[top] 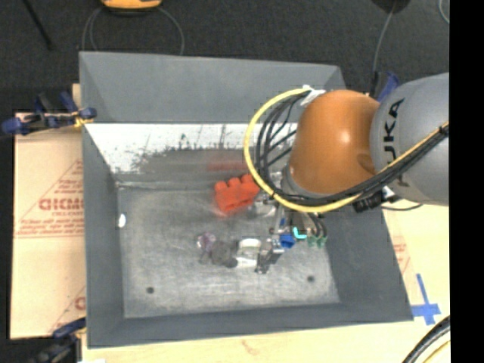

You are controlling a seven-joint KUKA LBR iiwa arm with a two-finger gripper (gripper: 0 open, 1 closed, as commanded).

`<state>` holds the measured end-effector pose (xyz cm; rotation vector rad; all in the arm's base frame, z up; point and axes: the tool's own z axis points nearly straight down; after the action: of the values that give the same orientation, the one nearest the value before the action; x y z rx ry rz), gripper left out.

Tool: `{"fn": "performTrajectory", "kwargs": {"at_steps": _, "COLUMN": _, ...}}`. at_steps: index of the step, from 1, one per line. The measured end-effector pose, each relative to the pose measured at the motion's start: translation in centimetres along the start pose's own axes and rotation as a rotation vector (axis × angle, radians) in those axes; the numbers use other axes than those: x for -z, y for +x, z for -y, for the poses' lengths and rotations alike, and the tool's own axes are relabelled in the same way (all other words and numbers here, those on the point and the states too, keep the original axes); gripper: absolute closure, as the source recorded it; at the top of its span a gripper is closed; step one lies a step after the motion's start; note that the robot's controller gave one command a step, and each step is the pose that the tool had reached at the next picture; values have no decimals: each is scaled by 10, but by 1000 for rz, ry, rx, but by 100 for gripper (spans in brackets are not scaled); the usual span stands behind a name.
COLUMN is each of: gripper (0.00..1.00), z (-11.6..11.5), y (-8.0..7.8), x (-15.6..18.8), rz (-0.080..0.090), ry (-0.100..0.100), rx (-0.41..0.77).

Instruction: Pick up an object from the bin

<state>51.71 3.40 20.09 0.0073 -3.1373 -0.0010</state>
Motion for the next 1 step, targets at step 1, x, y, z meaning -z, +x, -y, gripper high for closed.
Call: {"fn": "performTrajectory", "kwargs": {"at_steps": 1, "gripper": 0, "z": -7, "y": -46, "x": -129, "rz": 14, "ry": 1, "rx": 78}}
